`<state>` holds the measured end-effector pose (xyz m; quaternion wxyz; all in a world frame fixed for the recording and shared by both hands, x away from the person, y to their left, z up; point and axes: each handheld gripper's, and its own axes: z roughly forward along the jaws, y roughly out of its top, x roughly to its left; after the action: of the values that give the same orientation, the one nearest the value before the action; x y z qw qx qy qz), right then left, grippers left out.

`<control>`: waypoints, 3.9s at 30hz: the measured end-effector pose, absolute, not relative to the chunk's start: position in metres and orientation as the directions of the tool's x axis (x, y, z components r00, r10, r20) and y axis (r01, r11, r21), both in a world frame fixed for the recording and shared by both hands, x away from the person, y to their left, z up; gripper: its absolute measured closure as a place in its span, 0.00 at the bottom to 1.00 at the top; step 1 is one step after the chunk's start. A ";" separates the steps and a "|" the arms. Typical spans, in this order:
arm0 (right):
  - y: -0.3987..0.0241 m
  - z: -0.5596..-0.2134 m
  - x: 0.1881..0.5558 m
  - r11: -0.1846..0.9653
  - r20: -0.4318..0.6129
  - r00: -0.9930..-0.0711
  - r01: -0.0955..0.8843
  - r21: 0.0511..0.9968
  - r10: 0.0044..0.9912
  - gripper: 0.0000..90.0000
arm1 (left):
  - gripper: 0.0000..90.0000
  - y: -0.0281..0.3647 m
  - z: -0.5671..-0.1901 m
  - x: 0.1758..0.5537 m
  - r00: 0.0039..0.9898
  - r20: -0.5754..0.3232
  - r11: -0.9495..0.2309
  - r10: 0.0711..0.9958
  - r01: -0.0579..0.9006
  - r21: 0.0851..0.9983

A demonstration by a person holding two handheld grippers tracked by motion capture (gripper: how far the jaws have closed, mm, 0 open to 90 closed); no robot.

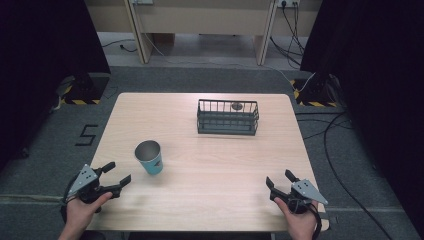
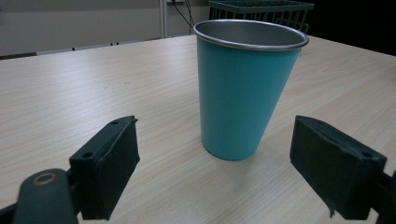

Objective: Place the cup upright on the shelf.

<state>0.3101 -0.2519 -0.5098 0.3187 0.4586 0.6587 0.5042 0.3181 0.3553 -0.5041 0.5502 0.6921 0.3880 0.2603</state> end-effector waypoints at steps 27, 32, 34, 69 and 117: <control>-0.249 -0.512 0.315 0.067 0.065 -0.396 0.311 0.948 0.916 0.24 | 0.16 0.334 -0.502 0.347 0.627 -0.085 -0.095 0.774 0.248 0.964; -0.248 -0.512 0.316 0.067 0.066 -0.396 0.313 0.947 0.916 0.24 | 0.16 0.329 -0.502 0.352 0.642 -0.081 -0.105 0.763 0.246 0.963; -0.248 -0.512 0.316 0.067 0.066 -0.397 0.312 0.948 0.915 0.24 | 0.16 0.325 -0.504 0.355 0.650 -0.080 -0.112 0.756 0.249 0.962; -0.249 -0.512 0.318 0.070 0.066 -0.403 0.313 0.947 0.913 0.24 | 0.16 0.293 -0.510 0.392 0.686 -0.093 -0.114 0.722 0.250 0.961; -0.250 -0.512 0.318 0.049 0.087 -0.398 0.319 0.947 0.913 0.24 | 0.17 0.251 -0.462 0.419 0.733 -0.046 -0.092 0.678 0.147 0.985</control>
<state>0.3180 -0.2504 -0.5117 0.2916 0.4645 0.6630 0.5096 0.4187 0.2508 -0.4618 0.6071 0.7058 0.2925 0.2187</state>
